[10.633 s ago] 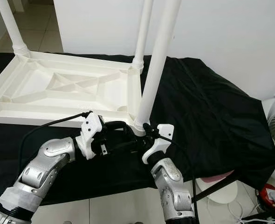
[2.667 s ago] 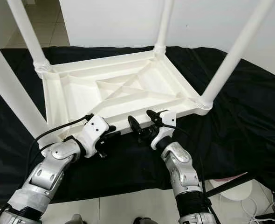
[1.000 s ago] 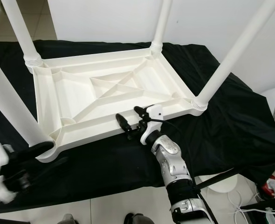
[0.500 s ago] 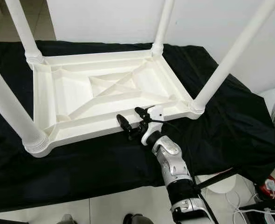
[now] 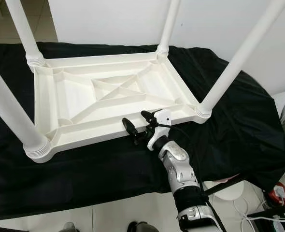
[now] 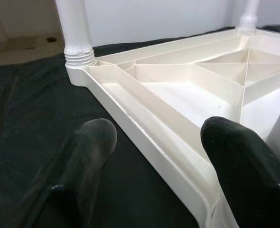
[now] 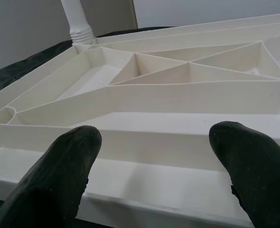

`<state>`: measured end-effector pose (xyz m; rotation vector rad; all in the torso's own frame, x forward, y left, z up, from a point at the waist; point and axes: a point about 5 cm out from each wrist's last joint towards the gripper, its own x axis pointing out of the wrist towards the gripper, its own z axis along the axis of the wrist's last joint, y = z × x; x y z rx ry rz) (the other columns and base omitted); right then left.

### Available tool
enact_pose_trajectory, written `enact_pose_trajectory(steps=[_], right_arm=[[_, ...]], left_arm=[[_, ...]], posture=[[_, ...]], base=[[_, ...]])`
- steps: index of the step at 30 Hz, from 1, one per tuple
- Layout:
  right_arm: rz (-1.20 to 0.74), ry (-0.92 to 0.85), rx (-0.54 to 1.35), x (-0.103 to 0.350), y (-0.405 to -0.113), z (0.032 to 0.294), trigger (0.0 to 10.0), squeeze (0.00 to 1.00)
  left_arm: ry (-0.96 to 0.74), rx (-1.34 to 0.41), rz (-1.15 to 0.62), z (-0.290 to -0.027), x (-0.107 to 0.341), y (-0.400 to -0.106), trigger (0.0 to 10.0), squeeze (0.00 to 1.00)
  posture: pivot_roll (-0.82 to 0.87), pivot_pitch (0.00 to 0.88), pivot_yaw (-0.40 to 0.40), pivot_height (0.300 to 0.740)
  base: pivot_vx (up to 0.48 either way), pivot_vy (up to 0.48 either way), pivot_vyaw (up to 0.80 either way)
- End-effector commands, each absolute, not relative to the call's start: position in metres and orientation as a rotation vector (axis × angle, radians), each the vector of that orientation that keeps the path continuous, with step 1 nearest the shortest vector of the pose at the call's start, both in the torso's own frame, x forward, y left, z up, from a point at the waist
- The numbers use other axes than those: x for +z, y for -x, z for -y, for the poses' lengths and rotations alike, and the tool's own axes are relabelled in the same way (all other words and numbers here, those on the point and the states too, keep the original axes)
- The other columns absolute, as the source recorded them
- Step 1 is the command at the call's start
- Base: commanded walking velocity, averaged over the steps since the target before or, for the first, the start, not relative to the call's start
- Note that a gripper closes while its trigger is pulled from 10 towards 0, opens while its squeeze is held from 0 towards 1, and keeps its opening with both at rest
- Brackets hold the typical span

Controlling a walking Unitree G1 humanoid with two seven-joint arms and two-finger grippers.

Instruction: Building children table

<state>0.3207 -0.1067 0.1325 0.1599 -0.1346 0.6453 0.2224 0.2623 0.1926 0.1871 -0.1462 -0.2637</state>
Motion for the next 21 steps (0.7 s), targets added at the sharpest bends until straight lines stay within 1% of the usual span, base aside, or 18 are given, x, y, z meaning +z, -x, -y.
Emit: enact_pose_trajectory(steps=[1,2,4,5,6,8,9,11,13,14,16,17,19,20,21], right_arm=[[0.134,-0.169,0.615,0.130,-0.319,0.111,10.0,0.00],[0.134,-0.169,0.615,0.130,-0.319,0.111,10.0,0.00],[0.144,-0.167,0.567,0.130,-0.317,0.109,10.0,0.00],[0.144,-0.167,0.567,0.130,-0.317,0.109,10.0,0.00],[0.151,-0.165,0.524,0.129,-0.316,0.108,10.0,0.00],[0.151,-0.165,0.524,0.129,-0.316,0.108,10.0,0.00],[0.167,-0.161,0.432,0.128,-0.317,0.109,10.0,0.00],[0.172,-0.161,0.396,0.128,-0.318,0.111,10.0,0.00],[0.182,-0.127,0.264,0.128,-0.323,0.119,10.0,0.00],[0.182,-0.127,0.264,0.128,-0.323,0.119,10.0,0.00],[0.182,-0.093,0.174,0.127,-0.325,0.126,10.0,0.00],[0.182,-0.093,0.174,0.127,-0.325,0.126,10.0,0.00],[0.160,-0.062,0.071,0.124,-0.328,0.135,10.0,0.00],[0.160,-0.062,0.071,0.124,-0.328,0.135,10.0,0.00],[0.124,-0.041,-0.016,0.121,-0.332,0.144,10.0,0.00]], left_arm=[[-0.164,-0.335,0.149,-0.247,0.190,-0.222,10.0,0.00],[-0.164,-0.335,0.149,-0.247,0.190,-0.222,10.0,0.00],[-0.128,-0.474,0.097,-0.222,0.171,-0.218,10.0,0.00],[-0.128,-0.474,0.097,-0.222,0.171,-0.218,10.0,0.00],[-0.098,-0.528,0.078,-0.210,0.161,-0.215,10.0,0.00],[-0.098,-0.528,0.078,-0.210,0.161,-0.215,10.0,0.00],[-0.051,-0.568,0.053,-0.193,0.145,-0.216,10.0,0.00],[-0.034,-0.576,0.045,-0.188,0.141,-0.218,10.0,0.00],[-0.010,-0.592,0.028,-0.178,0.132,-0.221,10.0,0.00],[-0.010,-0.592,0.028,-0.178,0.132,-0.221,10.0,0.00],[-0.006,-0.589,0.019,-0.171,0.128,-0.223,10.0,0.00],[-0.006,-0.589,0.019,-0.171,0.128,-0.223,10.0,0.00],[0.010,-0.574,0.010,-0.164,0.123,-0.229,10.0,0.00],[0.010,-0.574,0.010,-0.164,0.123,-0.229,10.0,0.00],[0.022,-0.546,0.024,-0.157,0.121,-0.235,10.0,0.00]], posture=[[0.18,0.109,-0.107,0.740],[0.18,0.109,-0.107,0.740],[0.17,0.106,-0.107,0.740],[0.17,0.106,-0.107,0.740],[0.17,0.106,-0.107,0.740],[0.17,0.106,-0.107,0.740],[0.16,0.099,-0.106,0.740],[0.16,0.099,-0.106,0.740],[0.16,0.094,-0.106,0.740],[0.16,0.094,-0.106,0.740],[0.15,0.091,-0.106,0.740],[0.15,0.091,-0.106,0.740],[0.15,0.085,-0.106,0.740],[0.15,0.085,-0.106,0.740],[0.14,0.081,-0.107,0.740]], base=[[0.000,0.000,0.00],[0.000,0.000,0.00],[0.000,0.000,0.00],[0.000,0.000,0.00],[0.000,0.000,0.00],[0.000,0.000,0.00],[0.000,0.000,0.00],[0.000,0.000,0.00],[0.000,0.000,0.00],[0.000,0.000,0.00],[0.000,0.000,0.00],[0.000,0.000,0.00],[0.000,0.000,0.00],[0.000,0.000,0.00],[0.000,0.000,0.00]])
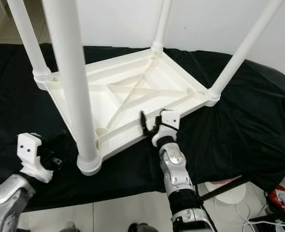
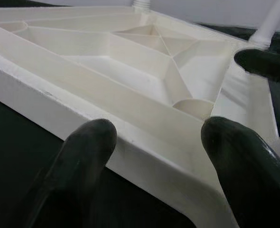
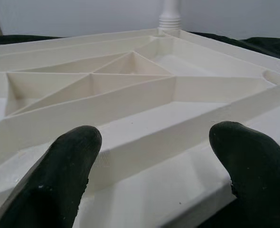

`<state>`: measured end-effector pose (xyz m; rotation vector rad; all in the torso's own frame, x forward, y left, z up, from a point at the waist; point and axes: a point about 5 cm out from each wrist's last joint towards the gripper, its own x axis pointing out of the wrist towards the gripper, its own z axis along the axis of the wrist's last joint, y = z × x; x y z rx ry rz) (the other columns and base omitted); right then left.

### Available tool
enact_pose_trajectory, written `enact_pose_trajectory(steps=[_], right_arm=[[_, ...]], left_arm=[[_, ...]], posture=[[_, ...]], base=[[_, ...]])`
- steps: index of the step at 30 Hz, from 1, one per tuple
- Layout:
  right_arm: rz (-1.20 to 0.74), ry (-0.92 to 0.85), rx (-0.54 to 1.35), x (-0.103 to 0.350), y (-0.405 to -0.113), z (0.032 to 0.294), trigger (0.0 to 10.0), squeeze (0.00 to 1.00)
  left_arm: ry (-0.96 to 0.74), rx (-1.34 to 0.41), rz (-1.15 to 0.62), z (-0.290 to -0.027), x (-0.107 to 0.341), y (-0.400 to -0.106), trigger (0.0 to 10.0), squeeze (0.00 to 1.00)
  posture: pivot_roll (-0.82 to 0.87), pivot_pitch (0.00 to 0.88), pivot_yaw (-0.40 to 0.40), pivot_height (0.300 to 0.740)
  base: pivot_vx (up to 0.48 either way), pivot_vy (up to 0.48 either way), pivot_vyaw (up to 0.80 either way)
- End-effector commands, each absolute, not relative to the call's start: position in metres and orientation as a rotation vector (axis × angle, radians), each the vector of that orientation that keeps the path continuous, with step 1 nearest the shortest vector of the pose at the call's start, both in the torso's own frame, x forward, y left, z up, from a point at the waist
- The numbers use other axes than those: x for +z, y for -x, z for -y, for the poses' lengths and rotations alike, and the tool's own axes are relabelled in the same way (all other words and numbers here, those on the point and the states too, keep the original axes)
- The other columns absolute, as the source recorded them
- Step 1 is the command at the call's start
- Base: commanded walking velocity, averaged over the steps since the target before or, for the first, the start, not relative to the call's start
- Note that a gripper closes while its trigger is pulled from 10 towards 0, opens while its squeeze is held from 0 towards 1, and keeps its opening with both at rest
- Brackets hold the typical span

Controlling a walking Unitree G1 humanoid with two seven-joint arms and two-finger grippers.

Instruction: Building children table

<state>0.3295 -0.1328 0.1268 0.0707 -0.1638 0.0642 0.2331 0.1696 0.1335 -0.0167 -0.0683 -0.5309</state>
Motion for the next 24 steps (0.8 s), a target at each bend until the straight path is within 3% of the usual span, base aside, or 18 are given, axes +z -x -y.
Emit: enact_pose_trajectory(steps=[1,8,16,24], right_arm=[[0.124,-0.041,-0.016,0.121,-0.332,0.144,10.0,0.00],[0.106,-0.053,-0.082,0.120,-0.335,0.157,10.0,0.00],[0.029,-0.078,-0.264,0.108,-0.338,0.186,10.0,0.00],[-0.001,-0.161,-0.322,0.102,-0.340,0.197,10.0,0.00]], left_arm=[[0.022,-0.546,0.024,-0.157,0.121,-0.235,10.0,0.00],[0.057,-0.446,0.026,-0.152,0.119,-0.249,10.0,0.00],[0.105,-0.244,0.160,-0.166,0.142,-0.271,10.0,0.00],[0.167,-0.312,0.136,-0.141,0.139,-0.274,10.0,0.00]], posture=[[0.14,0.081,-0.107,0.740],[0.13,0.077,-0.109,0.740],[0.12,0.071,-0.117,0.740],[0.12,0.061,-0.113,0.740]], base=[[0.000,0.000,0.00],[0.000,0.000,0.00],[0.000,0.000,0.00],[0.000,0.000,0.00]])
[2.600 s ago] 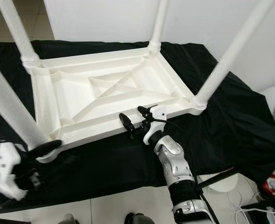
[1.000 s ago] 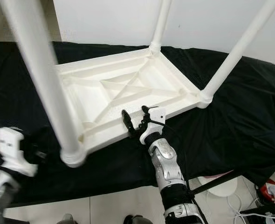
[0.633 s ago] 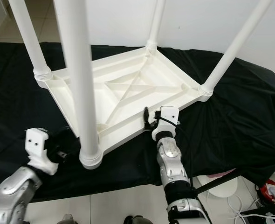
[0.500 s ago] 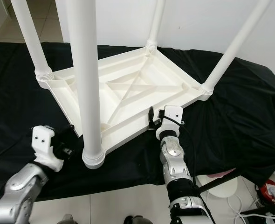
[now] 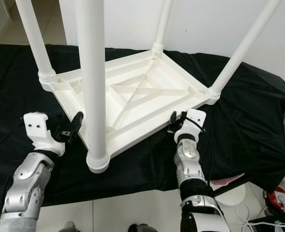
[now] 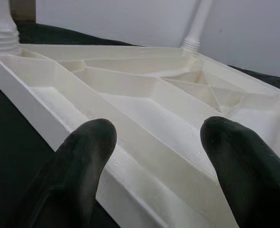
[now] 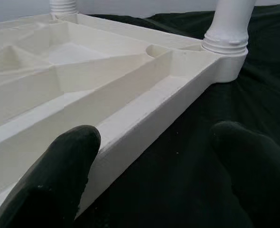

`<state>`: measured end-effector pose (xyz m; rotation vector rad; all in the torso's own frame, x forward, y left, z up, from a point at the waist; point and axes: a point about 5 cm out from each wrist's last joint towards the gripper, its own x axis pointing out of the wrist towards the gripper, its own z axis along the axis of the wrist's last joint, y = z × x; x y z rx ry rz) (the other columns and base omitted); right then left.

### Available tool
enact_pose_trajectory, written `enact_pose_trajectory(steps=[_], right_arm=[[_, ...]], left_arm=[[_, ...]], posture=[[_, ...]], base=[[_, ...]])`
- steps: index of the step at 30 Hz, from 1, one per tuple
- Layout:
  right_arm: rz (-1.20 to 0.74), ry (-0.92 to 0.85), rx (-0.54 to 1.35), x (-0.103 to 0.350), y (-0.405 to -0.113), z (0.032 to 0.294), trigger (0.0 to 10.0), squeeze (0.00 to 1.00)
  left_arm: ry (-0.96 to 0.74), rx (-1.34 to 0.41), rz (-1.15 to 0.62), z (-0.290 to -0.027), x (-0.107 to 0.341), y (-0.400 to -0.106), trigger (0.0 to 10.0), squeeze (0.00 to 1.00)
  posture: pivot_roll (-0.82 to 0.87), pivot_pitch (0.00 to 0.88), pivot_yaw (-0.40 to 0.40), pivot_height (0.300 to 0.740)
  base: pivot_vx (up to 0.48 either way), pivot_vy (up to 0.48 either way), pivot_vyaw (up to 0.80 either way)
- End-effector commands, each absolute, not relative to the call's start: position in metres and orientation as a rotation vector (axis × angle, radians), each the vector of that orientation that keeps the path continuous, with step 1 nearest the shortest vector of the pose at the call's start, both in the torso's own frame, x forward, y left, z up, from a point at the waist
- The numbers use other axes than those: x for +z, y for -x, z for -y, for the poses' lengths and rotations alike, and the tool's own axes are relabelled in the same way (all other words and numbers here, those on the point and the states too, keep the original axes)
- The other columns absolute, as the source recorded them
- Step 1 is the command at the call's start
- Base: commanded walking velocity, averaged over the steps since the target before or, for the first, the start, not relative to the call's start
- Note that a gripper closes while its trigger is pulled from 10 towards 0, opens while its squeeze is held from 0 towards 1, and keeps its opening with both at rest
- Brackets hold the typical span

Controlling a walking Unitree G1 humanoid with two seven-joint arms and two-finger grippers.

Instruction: Building children table

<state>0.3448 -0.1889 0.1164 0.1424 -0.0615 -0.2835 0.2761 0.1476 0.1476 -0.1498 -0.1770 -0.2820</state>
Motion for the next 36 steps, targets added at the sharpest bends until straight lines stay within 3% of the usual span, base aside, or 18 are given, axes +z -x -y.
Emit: enact_pose_trajectory(steps=[1,5,17,36], right_arm=[[-0.008,-0.199,-0.326,0.102,-0.342,0.199,10.0,0.00],[-0.024,-0.303,-0.327,0.101,-0.346,0.206,10.0,0.00],[-0.002,-0.442,-0.210,0.120,-0.367,0.213,10.0,0.00],[-0.127,-0.513,-0.076,0.116,-0.378,0.203,10.0,0.00]], left_arm=[[0.161,-0.357,0.132,-0.131,0.137,-0.271,10.0,0.00],[0.146,-0.481,0.138,-0.104,0.138,-0.265,10.0,0.00],[0.058,-0.714,0.224,-0.066,0.159,-0.260,10.0,0.00],[0.018,-0.835,0.279,-0.050,0.178,-0.249,10.0,0.00]], posture=[[0.12,0.061,-0.114,0.740],[0.12,0.060,-0.113,0.740],[0.11,0.063,-0.105,0.740],[0.11,0.093,-0.119,0.740]], base=[[0.000,0.000,0.00],[0.000,0.000,0.00],[0.000,0.000,0.00],[0.000,0.000,0.00]])
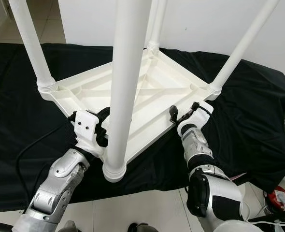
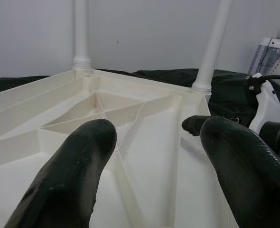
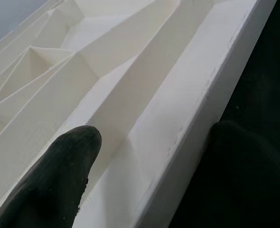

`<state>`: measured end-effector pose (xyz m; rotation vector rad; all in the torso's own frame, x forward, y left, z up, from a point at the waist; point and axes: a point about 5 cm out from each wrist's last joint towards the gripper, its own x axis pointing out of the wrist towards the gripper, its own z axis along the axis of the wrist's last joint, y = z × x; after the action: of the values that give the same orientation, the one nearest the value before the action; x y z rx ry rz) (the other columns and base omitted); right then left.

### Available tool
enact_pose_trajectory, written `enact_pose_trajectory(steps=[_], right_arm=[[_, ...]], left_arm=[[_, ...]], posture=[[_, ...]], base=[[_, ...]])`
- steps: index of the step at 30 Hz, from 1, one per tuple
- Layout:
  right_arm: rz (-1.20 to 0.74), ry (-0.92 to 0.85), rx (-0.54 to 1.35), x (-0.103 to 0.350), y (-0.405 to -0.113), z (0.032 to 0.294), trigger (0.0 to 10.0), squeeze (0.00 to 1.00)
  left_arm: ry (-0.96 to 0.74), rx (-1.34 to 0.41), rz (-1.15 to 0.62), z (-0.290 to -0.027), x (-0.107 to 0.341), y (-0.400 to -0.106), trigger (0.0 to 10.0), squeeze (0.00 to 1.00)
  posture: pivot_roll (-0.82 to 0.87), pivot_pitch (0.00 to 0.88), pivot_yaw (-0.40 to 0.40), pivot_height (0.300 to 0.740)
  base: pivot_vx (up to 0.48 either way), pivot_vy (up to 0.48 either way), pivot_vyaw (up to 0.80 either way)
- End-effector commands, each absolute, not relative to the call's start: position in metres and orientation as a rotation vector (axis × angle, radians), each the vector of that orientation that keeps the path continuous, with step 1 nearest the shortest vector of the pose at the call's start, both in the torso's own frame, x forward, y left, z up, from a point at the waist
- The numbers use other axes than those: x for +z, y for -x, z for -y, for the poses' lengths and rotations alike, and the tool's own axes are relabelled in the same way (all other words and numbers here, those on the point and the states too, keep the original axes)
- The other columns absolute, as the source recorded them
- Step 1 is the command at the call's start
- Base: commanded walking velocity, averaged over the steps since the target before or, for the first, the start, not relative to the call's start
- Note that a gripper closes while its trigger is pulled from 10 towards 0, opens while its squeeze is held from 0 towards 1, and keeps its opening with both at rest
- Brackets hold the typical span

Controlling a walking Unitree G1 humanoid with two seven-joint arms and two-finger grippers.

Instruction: Building children table

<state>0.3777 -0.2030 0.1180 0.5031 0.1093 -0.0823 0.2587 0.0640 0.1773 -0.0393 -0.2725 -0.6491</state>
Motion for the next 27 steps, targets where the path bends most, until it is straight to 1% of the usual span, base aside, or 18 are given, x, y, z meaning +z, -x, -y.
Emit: enact_pose_trajectory(steps=[1,5,6,7,9,10,12,17,20,24,27], right_arm=[[-0.127,-0.513,-0.076,0.116,-0.378,0.203,10.0,0.00],[-0.152,-0.517,-0.007,0.115,-0.379,0.194,10.0,0.00],[-0.167,-0.506,0.060,0.115,-0.380,0.186,10.0,0.00],[-0.167,-0.506,0.060,0.115,-0.380,0.186,10.0,0.00],[-0.173,-0.482,0.181,0.116,-0.380,0.174,10.0,0.00],[-0.173,-0.482,0.181,0.116,-0.380,0.174,10.0,0.00],[-0.157,-0.405,0.251,0.119,-0.380,0.168,10.0,0.00],[-0.153,-0.359,0.315,0.123,-0.382,0.164,10.0,0.00],[-0.151,-0.329,0.385,0.127,-0.383,0.158,10.0,0.00],[-0.150,-0.322,0.391,0.129,-0.384,0.157,10.0,0.00],[-0.126,-0.327,0.335,0.134,-0.387,0.162,10.0,0.00]], left_arm=[[0.018,-0.835,0.279,-0.050,0.178,-0.249,10.0,0.00],[0.023,-0.865,0.278,-0.049,0.183,-0.246,10.0,0.00],[0.019,-0.881,0.266,-0.049,0.184,-0.245,10.0,0.00],[0.019,-0.881,0.266,-0.049,0.184,-0.245,10.0,0.00],[0.026,-0.887,0.232,-0.049,0.185,-0.244,10.0,0.00],[0.026,-0.887,0.232,-0.049,0.185,-0.244,10.0,0.00],[0.041,-0.877,0.204,-0.048,0.186,-0.244,10.0,0.00],[0.035,-0.875,0.189,-0.049,0.189,-0.242,10.0,0.00],[0.032,-0.892,0.173,-0.048,0.190,-0.241,10.0,0.00],[0.033,-0.895,0.171,-0.048,0.191,-0.241,10.0,0.00],[0.038,-0.899,0.162,-0.047,0.193,-0.241,10.0,0.00]], posture=[[0.11,0.093,-0.119,0.740],[0.11,0.095,-0.119,0.740],[0.10,0.095,-0.113,0.740],[0.10,0.095,-0.113,0.740],[0.10,0.096,-0.109,0.740],[0.10,0.096,-0.109,0.740],[0.09,0.095,-0.105,0.740],[0.09,0.095,-0.104,0.740],[0.09,0.092,-0.101,0.740],[0.09,0.092,-0.101,0.740],[0.09,0.093,-0.096,0.740]], base=[[0.000,0.000,0.00],[0.000,0.000,0.00],[0.000,0.000,0.00],[0.000,0.000,0.00],[0.000,0.000,0.00],[0.000,0.000,0.00],[0.000,0.000,0.00],[0.000,0.000,0.00],[0.000,0.000,0.00],[0.000,0.000,0.00],[0.000,0.000,0.00]])
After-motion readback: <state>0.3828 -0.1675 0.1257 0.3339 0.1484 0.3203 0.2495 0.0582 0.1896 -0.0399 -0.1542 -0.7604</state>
